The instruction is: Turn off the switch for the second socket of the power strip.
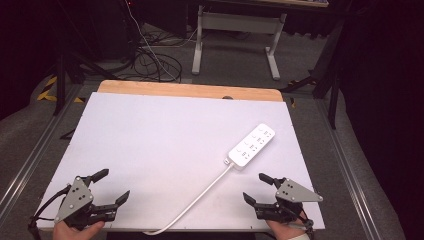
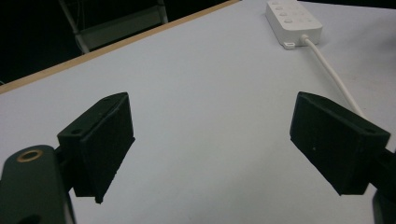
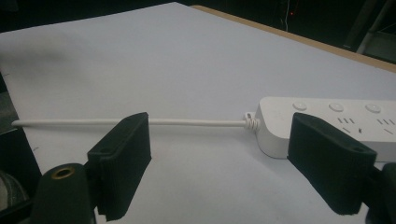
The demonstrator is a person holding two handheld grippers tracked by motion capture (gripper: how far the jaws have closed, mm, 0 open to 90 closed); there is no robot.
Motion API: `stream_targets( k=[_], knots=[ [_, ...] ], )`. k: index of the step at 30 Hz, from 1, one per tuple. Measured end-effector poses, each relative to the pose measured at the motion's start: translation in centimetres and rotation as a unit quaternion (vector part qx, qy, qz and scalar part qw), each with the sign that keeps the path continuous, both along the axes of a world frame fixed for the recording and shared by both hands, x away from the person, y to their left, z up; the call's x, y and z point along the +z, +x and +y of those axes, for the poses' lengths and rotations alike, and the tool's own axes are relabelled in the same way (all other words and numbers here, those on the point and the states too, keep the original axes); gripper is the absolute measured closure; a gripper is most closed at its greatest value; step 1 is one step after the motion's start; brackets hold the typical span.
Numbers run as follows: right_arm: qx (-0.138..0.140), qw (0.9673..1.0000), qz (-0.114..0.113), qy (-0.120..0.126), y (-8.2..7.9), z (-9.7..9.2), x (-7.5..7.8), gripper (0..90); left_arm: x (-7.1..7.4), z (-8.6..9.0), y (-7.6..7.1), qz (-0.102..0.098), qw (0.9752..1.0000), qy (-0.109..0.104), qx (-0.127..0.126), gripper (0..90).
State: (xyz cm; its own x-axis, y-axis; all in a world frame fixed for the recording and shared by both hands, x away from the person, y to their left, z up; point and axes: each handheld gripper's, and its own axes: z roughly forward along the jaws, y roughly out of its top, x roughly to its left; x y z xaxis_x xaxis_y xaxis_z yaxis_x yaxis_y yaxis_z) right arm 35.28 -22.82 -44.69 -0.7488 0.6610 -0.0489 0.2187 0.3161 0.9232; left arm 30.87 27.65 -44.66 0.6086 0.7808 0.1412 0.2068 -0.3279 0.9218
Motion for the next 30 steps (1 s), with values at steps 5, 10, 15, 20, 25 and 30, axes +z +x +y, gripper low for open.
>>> stream_targets(
  k=[5, 10, 15, 20, 25, 30],
  knots=[
    [0.001, 1.0, -0.001, -0.001, 0.0, 0.0, 0.0, 22.2, 0.0, 0.0, 0.0, -0.002, 1.0, 0.001, -0.001, 13.9],
    [0.001, 1.0, -0.002, -0.002, 0.0, 0.0, 0.0, 22.2, 0.0, -0.1, -0.1, -0.005, 1.0, 0.0, 0.0, 13.9],
    [0.001, 1.0, -0.002, -0.004, 0.0, 0.1, 0.1, 22.8, 0.1, -0.1, -0.1, -0.007, 1.0, 0.002, 0.001, 13.9],
    [0.0, 1.0, 0.005, -0.006, 0.2, 0.2, 0.3, 25.7, 0.0, -0.1, -0.1, -0.005, 1.0, 0.002, 0.002, 13.8],
    [-0.001, 0.9999, 0.014, -0.007, 0.5, 0.3, 0.7, 29.0, 0.0, -0.1, -0.1, -0.006, 1.0, 0.003, 0.002, 13.9],
    [0.001, 0.9998, 0.01, -0.014, 0.9, 0.7, 1.6, 29.4, 0.0, -0.1, -0.1, -0.006, 1.0, 0.004, 0.002, 13.9]
  ],
)
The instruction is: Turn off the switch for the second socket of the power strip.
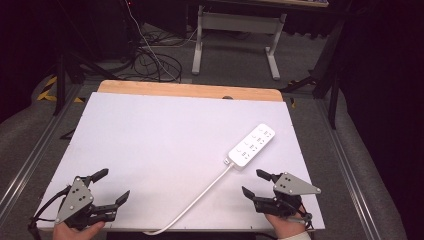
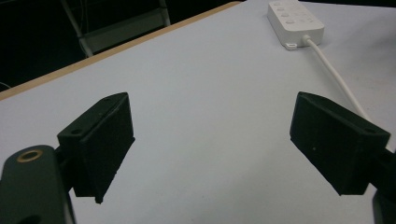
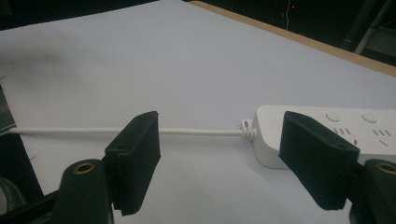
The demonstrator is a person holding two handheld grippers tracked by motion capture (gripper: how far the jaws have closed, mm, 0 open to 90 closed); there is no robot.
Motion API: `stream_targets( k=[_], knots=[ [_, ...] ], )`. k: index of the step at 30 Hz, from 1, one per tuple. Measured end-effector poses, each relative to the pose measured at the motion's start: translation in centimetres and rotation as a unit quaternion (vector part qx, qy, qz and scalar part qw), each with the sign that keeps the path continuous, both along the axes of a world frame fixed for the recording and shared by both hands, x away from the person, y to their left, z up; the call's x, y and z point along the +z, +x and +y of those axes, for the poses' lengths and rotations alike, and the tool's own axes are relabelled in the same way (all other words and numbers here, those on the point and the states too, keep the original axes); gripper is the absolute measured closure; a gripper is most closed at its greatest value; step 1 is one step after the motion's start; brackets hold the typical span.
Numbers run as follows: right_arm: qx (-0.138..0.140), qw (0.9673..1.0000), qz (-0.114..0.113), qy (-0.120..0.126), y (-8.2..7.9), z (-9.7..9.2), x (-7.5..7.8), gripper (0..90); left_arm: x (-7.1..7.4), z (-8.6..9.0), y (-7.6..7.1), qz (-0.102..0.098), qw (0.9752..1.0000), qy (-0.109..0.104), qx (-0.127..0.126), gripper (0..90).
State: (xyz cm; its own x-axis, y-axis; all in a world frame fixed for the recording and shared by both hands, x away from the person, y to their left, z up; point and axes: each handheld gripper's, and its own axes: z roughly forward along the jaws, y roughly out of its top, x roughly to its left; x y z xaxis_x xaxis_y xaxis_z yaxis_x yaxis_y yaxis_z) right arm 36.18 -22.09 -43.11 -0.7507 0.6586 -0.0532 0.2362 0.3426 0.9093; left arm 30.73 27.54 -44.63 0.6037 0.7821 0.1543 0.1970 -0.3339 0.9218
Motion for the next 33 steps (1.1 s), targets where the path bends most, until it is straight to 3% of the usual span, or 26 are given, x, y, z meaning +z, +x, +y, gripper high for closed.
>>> stream_targets(
  k=[25, 29, 33],
  knots=[
    [-0.011, 0.9999, 0.0, 0.002, 3.4, 1.1, 2.8, 31.0, 0.0, 0.0, 0.0, 0.002, 1.0, -0.001, 0.002, 14.2],
    [-0.011, 0.9999, 0.0, 0.0, 3.7, 1.3, 2.9, 33.5, 0.0, 0.1, 0.1, 0.002, 1.0, 0.002, 0.002, 14.3],
    [-0.018, 0.9998, -0.009, -0.009, 3.8, 1.4, 3.1, 42.4, 0.0, 0.1, 0.0, 0.002, 1.0, 0.0, 0.003, 14.4]
  ],
)
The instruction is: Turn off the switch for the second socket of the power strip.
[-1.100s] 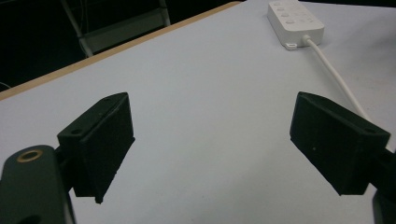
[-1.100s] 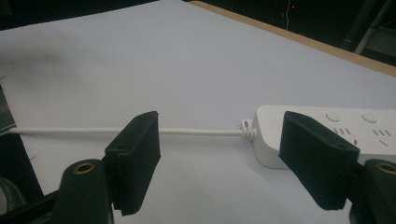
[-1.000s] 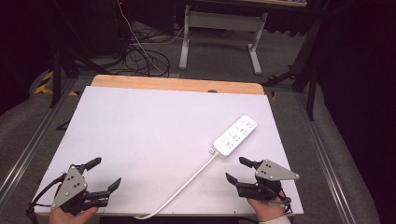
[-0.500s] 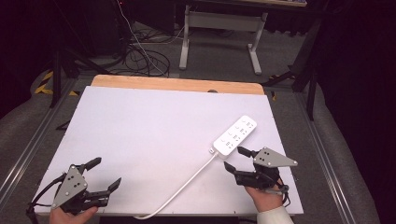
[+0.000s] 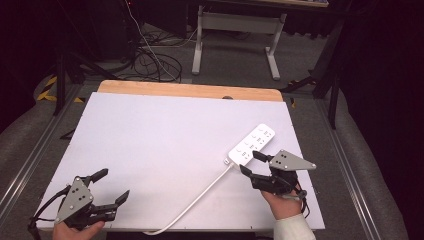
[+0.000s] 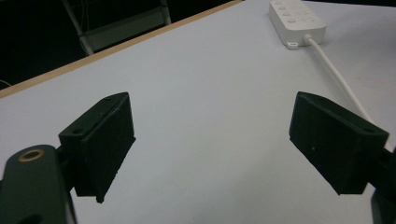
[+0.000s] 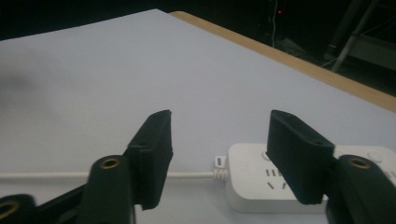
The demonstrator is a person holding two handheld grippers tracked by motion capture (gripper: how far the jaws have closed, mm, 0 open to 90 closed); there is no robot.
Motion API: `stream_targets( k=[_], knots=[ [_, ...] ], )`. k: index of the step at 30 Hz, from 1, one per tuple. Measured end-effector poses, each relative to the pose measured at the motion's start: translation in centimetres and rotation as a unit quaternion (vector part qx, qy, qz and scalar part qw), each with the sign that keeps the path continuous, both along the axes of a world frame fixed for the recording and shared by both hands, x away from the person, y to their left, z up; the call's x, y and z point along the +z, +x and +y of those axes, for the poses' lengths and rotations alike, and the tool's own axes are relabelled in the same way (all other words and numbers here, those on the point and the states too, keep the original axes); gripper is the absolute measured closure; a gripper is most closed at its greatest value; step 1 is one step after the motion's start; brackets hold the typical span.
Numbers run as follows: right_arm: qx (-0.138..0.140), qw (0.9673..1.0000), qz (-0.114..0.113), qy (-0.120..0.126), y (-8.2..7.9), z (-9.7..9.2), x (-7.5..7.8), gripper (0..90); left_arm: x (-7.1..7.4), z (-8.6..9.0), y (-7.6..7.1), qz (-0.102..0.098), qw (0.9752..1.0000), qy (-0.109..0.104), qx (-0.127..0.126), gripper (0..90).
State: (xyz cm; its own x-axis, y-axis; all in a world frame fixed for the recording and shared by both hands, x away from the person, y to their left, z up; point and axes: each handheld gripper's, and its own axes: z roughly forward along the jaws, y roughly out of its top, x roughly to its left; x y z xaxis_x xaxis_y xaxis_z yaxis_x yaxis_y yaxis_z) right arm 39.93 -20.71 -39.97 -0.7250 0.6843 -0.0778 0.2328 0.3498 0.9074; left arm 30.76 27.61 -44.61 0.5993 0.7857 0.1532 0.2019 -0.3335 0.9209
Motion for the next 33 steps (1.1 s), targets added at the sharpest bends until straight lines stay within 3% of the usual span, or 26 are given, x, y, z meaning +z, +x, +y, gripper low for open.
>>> stream_targets(
  k=[2, 4, 5, 9, 20, 33],
  knots=[
    [-0.018, 0.9997, -0.009, -0.014, 0.4, 0.3, 0.4, 57.4, 0.0, 0.0, 0.0, 0.0, 1.0, 0.0, 0.001, 14.4],
    [-0.024, 0.9996, 0.004, -0.018, 1.2, 0.4, 0.6, 67.6, 0.0, 0.0, 0.0, 0.0, 1.0, 0.002, 0.001, 14.4],
    [-0.024, 0.9996, 0.004, -0.018, 1.2, 0.4, 0.6, 67.6, 0.0, 0.0, 0.0, 0.0, 1.0, 0.001, 0.002, 14.4],
    [-0.025, 0.999, 0.03, -0.023, 3.1, 0.5, 1.1, 89.6, 0.0, 0.0, 0.0, 0.0, 1.0, -0.001, 0.003, 14.4],
    [-0.053, 0.9952, 0.062, -0.055, 6.8, 1.2, 0.7, 90.0, 0.0, 0.0, 0.0, 0.001, 1.0, -0.001, 0.002, 14.4],
    [-0.082, 0.9899, 0.091, -0.072, 9.8, 1.3, -0.7, 90.0, -0.1, 0.0, 0.1, 0.004, 1.0, -0.002, 0.004, 14.4]
  ],
)
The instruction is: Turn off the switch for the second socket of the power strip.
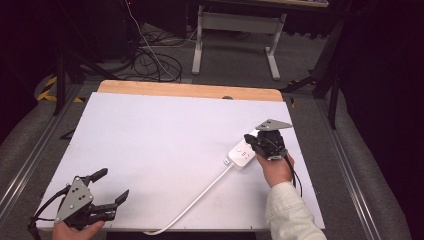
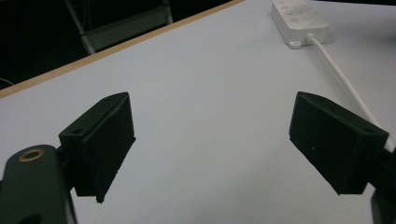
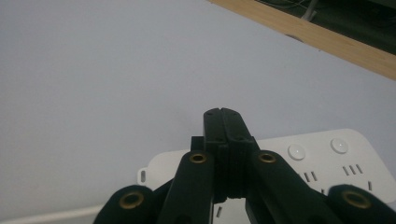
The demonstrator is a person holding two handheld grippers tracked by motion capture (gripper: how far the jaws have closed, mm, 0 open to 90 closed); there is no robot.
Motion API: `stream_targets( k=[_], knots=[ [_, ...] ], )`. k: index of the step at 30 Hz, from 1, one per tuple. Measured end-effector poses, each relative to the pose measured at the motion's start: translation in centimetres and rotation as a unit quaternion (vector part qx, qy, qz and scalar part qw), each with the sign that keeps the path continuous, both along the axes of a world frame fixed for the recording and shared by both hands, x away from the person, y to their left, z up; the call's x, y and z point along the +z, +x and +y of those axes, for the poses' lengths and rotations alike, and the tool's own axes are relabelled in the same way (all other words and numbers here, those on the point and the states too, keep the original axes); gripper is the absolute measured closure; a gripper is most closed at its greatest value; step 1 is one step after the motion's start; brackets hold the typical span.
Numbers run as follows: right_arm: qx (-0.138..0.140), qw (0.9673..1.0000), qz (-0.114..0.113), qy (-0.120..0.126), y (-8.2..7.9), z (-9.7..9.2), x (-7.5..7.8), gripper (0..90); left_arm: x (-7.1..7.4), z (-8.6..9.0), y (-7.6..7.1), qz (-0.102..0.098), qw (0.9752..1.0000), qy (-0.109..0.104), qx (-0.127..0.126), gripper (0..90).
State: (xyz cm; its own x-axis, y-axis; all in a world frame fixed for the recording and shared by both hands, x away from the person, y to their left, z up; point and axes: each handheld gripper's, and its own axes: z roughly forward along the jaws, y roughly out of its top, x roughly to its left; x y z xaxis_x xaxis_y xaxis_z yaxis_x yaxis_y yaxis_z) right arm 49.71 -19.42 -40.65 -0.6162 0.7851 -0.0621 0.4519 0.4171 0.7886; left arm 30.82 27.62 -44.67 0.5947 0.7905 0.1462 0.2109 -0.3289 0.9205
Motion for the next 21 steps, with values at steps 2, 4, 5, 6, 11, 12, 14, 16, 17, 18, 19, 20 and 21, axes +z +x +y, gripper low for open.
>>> stream_targets(
  k=[2, 4, 5, 6, 11, 12, 14, 16, 17, 18, 19, 20, 21],
  knots=[
    [-0.002, 1.0, 0.004, -0.002, 0.4, 0.0, -0.2, 90.0, 0.0, 0.0, 0.0, 0.0, 1.0, 0.0, 0.0, 14.4],
    [-0.005, 0.9999, 0.008, -0.003, 0.8, 0.0, -0.5, 90.0, 0.0, 0.0, 0.0, 0.0, 1.0, 0.0, 0.0, 14.4],
    [-0.008, 0.9999, 0.009, -0.005, 1.1, -0.1, -0.6, 90.0, 0.0, 0.0, 0.0, 0.0, 1.0, 0.0, 0.0, 14.4],
    [-0.01, 0.9999, 0.011, -0.005, 1.3, -0.1, -0.8, 90.0, 0.0, 0.0, 0.0, 0.0, 1.0, 0.0, 0.0, 14.4],
    [-0.021, 0.9995, 0.022, -0.007, 2.2, -0.4, -1.4, 90.0, 0.0, 0.0, 0.0, -0.001, 1.0, 0.0, 0.0, 14.4],
    [-0.023, 0.9994, 0.023, -0.009, 2.4, -0.4, -1.5, 90.0, 0.0, 0.1, 0.1, -0.002, 1.0, 0.003, 0.0, 14.4],
    [-0.026, 0.9992, 0.028, -0.01, 2.7, -0.5, -1.8, 90.0, 0.0, 0.0, 0.0, 0.0, 1.0, 0.001, 0.0, 14.4],
    [-0.028, 0.999, 0.032, -0.01, 2.9, -0.5, -2.0, 90.0, 0.0, 0.0, 0.1, -0.002, 1.0, 0.004, -0.001, 14.4],
    [-0.03, 0.9988, 0.036, -0.012, 3.1, -0.5, -2.1, 90.0, 0.0, 0.1, 0.1, -0.002, 1.0, 0.005, 0.0, 14.4],
    [-0.031, 0.9986, 0.039, -0.017, 3.4, -0.5, -2.4, 90.0, 0.0, 0.1, 0.1, -0.002, 1.0, 0.005, 0.0, 14.4],
    [-0.031, 0.9986, 0.039, -0.017, 3.4, -0.5, -2.4, 90.0, 0.0, 0.1, 0.1, -0.002, 1.0, 0.005, 0.001, 14.4],
    [-0.032, 0.9984, 0.043, -0.018, 3.5, -0.5, -2.5, 90.0, 0.0, 0.0, 0.1, 0.0, 1.0, 0.002, 0.001, 14.4],
    [-0.032, 0.9982, 0.047, -0.021, 3.6, -0.4, -2.7, 90.0, 0.0, 0.1, 0.1, -0.001, 1.0, 0.005, 0.0, 14.4]
  ],
)
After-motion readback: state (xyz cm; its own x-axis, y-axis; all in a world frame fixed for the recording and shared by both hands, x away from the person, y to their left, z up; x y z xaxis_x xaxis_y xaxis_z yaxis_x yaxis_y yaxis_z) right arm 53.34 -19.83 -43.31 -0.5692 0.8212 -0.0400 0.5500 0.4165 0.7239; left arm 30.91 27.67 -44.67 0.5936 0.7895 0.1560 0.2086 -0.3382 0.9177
